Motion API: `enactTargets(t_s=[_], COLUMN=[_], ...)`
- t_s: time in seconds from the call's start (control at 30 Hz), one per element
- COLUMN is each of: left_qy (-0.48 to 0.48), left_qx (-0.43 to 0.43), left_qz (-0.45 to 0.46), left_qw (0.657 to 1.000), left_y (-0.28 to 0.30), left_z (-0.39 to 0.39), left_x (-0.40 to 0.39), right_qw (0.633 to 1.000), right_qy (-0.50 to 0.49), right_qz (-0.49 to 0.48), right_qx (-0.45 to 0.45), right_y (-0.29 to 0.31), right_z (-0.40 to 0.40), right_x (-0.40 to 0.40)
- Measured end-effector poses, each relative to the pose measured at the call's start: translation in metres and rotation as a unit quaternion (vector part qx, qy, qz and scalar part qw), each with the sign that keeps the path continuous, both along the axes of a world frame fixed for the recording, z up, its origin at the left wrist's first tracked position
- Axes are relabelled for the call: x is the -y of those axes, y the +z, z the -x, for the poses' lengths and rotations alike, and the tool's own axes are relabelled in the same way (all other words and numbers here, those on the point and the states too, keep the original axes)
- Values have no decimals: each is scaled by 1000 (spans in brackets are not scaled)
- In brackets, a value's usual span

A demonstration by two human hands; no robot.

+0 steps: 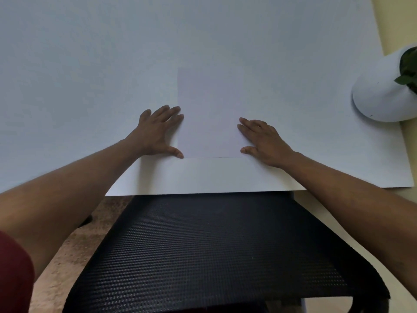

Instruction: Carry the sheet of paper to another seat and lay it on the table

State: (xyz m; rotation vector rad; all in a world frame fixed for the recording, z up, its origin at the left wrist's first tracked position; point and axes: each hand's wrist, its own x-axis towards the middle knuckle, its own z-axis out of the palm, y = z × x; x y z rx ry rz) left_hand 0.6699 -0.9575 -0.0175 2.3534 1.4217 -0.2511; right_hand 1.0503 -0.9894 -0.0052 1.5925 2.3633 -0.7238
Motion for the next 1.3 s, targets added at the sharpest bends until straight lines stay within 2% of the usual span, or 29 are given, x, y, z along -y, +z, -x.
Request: enactTargets(t_s=[0.6, 0.8, 0.93, 1.1, 1.3], left_qy=[-9, 5, -10, -16, 41], left_qx=[14, 53, 62, 53, 47], left_qz=[-13, -16, -85, -217, -327], left_qw=[1000, 998, 994, 974, 943], left_y=[-5, 3, 15, 57, 110], left_z=[2, 4, 1, -9, -12], left_x=[0, 2, 4, -3, -3], right_qw=[1000, 995, 990, 974, 938], right_qy=[-12, -57, -75, -44, -81], right_qz=[6, 21, -75, -223, -336], right_qx=[6, -82, -91, -21, 4], right_y=[4, 24, 43, 86, 144], right_z=[7, 7, 18, 50, 94], right_x=[0, -4, -1, 2, 0])
